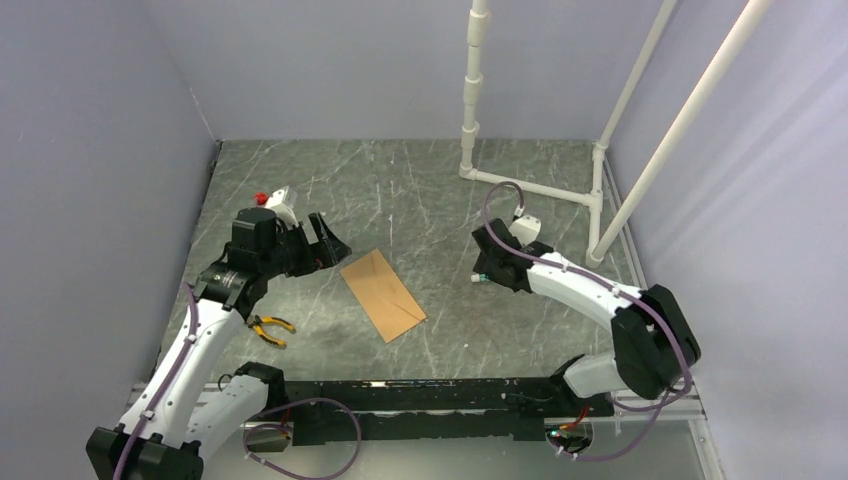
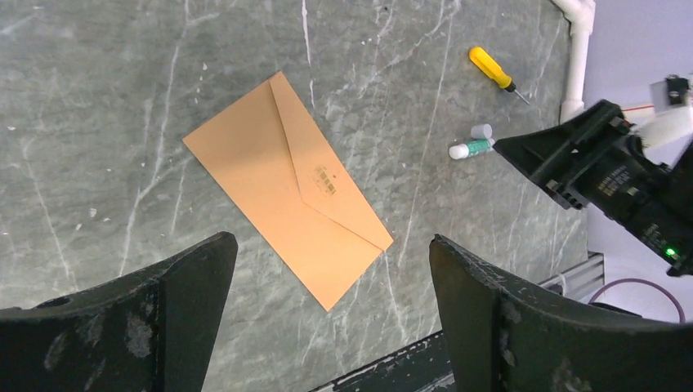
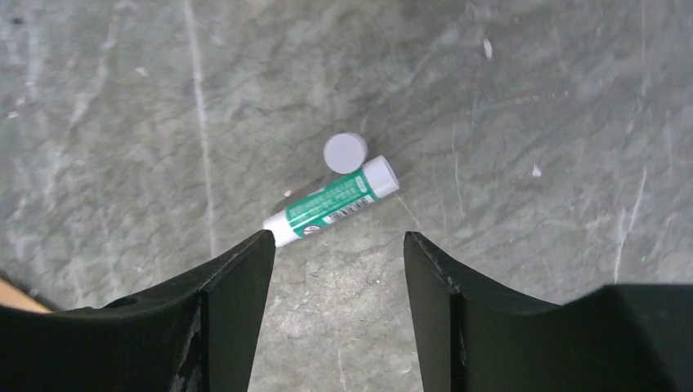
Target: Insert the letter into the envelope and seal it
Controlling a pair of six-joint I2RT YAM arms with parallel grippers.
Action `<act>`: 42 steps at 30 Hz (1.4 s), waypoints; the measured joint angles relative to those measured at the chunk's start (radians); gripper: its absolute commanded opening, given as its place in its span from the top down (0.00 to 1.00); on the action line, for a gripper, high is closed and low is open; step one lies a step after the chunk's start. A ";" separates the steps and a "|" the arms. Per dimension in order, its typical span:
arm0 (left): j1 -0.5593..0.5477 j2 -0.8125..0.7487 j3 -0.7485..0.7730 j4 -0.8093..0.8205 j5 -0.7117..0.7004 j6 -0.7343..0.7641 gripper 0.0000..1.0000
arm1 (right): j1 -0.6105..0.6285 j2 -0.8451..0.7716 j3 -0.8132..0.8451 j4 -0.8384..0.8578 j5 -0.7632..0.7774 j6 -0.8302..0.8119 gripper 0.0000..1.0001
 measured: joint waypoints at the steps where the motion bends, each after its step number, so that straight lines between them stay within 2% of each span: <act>1: 0.000 0.002 -0.004 0.004 0.008 -0.002 0.07 | 0.000 0.021 0.003 -0.013 0.000 0.035 0.40; 5: 0.000 0.003 -0.016 0.022 0.026 -0.007 0.07 | -0.002 0.104 0.039 -0.071 0.000 0.156 0.47; 9: 0.000 0.003 -0.023 0.036 0.033 -0.014 0.07 | -0.002 0.175 0.077 -0.095 -0.001 0.233 0.47; 15: 0.000 0.003 -0.026 0.046 0.035 -0.014 0.07 | -0.003 0.259 0.118 -0.114 0.019 0.279 0.47; 18: 0.000 0.004 -0.026 0.046 0.035 -0.014 0.07 | -0.004 0.290 0.135 -0.121 0.031 0.290 0.53; 24: 0.000 0.019 -0.026 0.046 0.037 -0.014 0.07 | -0.006 0.320 0.141 -0.139 0.053 0.306 0.54; 27: 0.000 0.026 -0.026 0.046 0.042 -0.014 0.07 | -0.007 0.320 0.138 -0.138 0.053 0.309 0.70; 30: 0.000 0.032 -0.026 0.047 0.049 -0.014 0.07 | -0.009 0.319 0.131 -0.139 0.059 0.307 0.92; 32: 0.000 0.036 -0.026 0.047 0.056 -0.014 0.07 | -0.010 0.312 0.123 -0.129 0.060 0.305 0.96; 37: 0.000 0.047 -0.026 0.056 0.103 -0.014 0.07 | -0.011 0.215 0.040 -0.102 0.031 0.293 0.98; 42: 0.000 0.088 -0.026 0.104 0.219 -0.026 0.07 | 0.035 -0.018 -0.031 -0.060 -0.046 0.239 0.99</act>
